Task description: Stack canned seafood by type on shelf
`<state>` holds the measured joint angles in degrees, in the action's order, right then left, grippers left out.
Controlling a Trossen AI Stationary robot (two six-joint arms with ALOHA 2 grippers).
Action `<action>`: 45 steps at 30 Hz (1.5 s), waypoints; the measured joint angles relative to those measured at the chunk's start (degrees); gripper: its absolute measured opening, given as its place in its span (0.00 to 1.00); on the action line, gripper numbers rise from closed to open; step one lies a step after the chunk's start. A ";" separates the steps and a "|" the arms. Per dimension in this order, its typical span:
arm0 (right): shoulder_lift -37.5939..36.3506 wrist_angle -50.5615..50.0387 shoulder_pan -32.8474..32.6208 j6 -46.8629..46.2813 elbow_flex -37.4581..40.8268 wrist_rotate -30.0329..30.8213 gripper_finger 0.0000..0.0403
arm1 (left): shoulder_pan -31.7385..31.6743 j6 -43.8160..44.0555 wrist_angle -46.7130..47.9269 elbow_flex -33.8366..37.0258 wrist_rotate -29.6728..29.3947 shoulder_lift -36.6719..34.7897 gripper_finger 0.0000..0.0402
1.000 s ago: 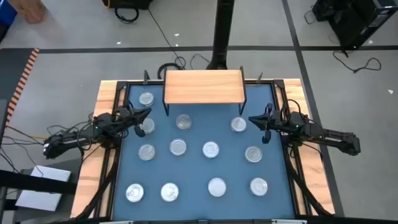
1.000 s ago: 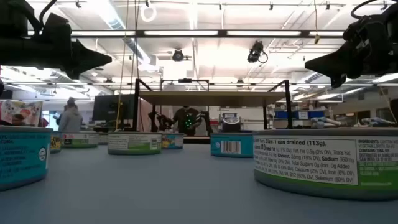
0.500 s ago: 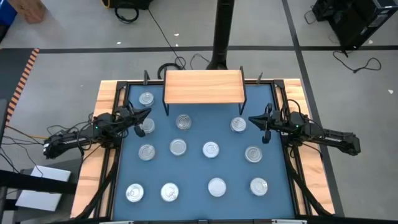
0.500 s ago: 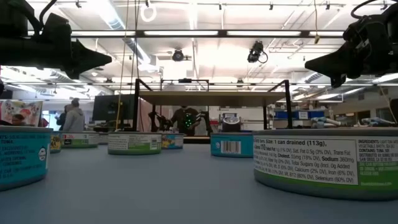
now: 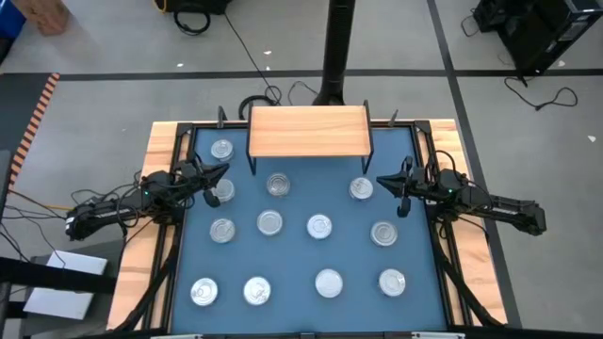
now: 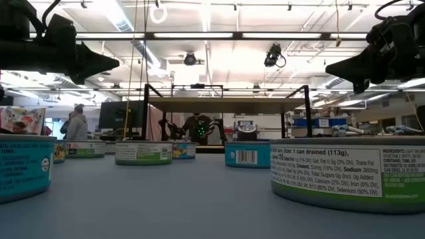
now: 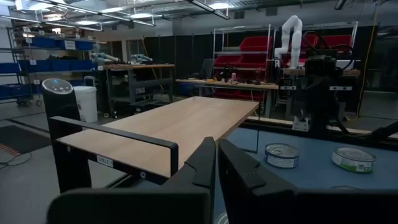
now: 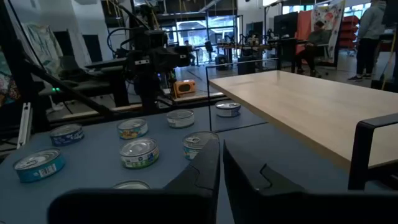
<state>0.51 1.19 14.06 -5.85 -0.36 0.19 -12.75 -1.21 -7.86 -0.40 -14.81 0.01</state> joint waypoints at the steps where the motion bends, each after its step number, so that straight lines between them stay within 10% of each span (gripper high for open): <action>1: -0.02 -0.02 0.00 0.00 0.00 0.02 0.08 | -0.01 -0.02 -0.01 0.00 0.00 0.00 0.06; 22: -0.02 -0.02 0.00 0.00 0.00 0.00 0.08 | -0.01 -0.04 -6.43 0.01 0.24 0.00 0.06; 30: -0.02 0.00 0.00 0.00 -0.02 0.02 0.08 | 0.01 0.09 -5.57 -0.01 8.90 1.62 0.01; 45: 0.00 0.00 0.00 0.00 0.00 0.02 0.08 | -0.01 -0.27 -6.10 -9.64 8.46 23.33 0.00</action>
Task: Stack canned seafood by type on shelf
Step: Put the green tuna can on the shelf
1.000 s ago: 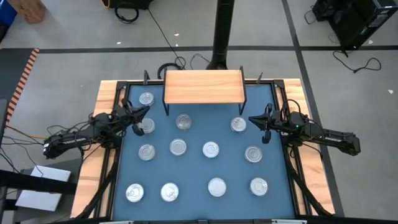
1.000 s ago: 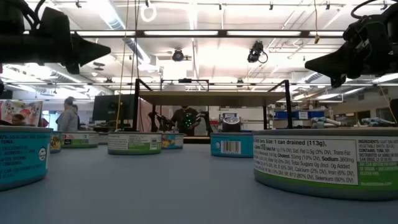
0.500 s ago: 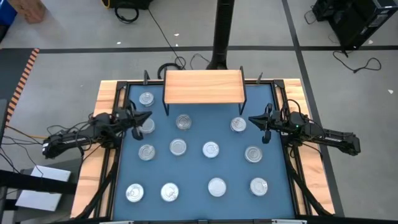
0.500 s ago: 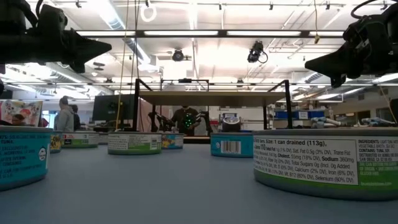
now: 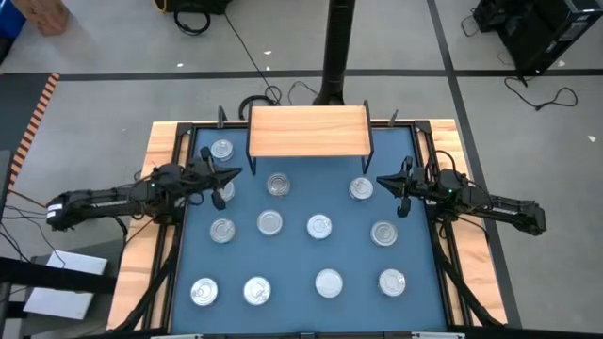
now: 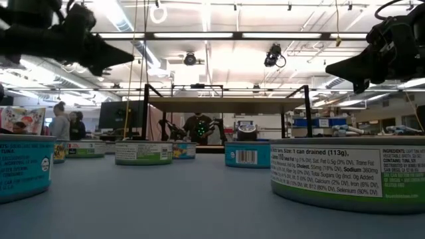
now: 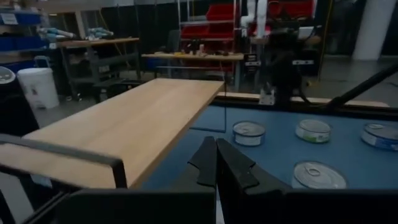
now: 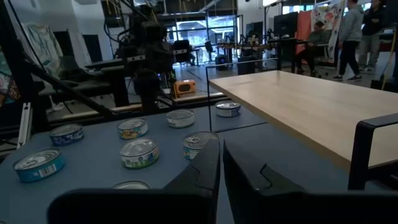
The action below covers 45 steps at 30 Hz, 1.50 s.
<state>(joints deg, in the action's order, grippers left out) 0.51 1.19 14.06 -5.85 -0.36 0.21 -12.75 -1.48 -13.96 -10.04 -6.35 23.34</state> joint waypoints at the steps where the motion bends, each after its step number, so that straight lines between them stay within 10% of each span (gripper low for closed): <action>1: -0.02 0.00 0.00 0.00 0.00 -0.01 0.08 | 0.00 -0.12 -0.01 -1.21 0.09 1.67 0.00; 8: -0.02 -0.02 0.00 0.00 0.00 -0.02 0.08 | 1.83 -8.74 0.35 -6.61 17.17 12.28 0.00; 14: 0.00 0.00 0.00 0.00 -0.02 0.00 0.08 | 7.17 -9.86 4.29 -11.58 18.18 21.89 0.00; 26: 0.00 0.00 0.00 0.00 0.00 -0.02 0.08 | 20.85 -4.11 30.69 -28.70 9.25 37.07 0.02; 45: -0.01 0.04 0.00 0.00 0.00 -0.02 0.08 | 36.84 -5.86 30.69 -34.91 -10.93 61.41 0.32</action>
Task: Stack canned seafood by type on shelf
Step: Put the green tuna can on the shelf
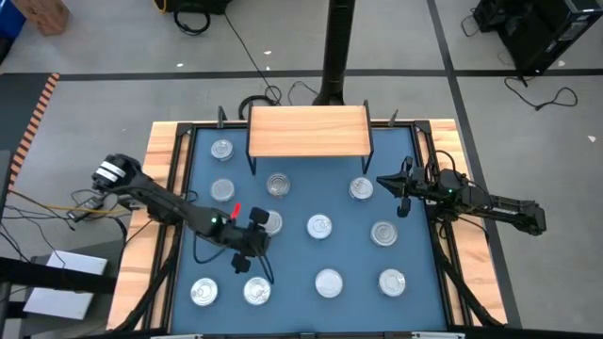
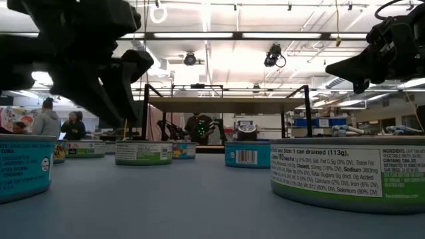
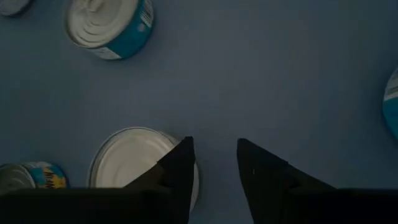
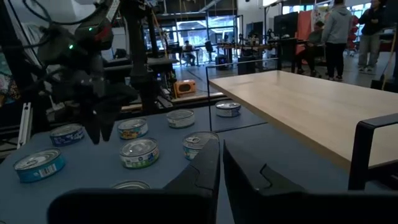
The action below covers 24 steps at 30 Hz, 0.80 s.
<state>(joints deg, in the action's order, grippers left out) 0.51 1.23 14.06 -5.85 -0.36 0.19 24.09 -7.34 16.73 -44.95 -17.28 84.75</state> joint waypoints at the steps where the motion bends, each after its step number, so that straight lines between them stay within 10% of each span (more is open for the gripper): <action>1: -0.01 -0.01 0.00 0.00 0.00 0.00 0.08 | 0.05 0.04 0.29 0.00 -1.29 0.65 0.32; 15: -0.01 0.03 0.00 0.00 -0.01 0.00 0.08 | -0.72 1.78 5.22 -0.12 -12.05 7.00 0.30; 24: 0.00 0.01 0.00 0.00 -0.01 0.00 0.08 | -1.19 2.74 5.05 -0.17 -11.94 7.11 0.07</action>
<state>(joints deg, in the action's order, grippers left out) 0.50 1.23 14.06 -5.85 -0.37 0.19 22.90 -4.60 21.78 -45.12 -29.21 91.87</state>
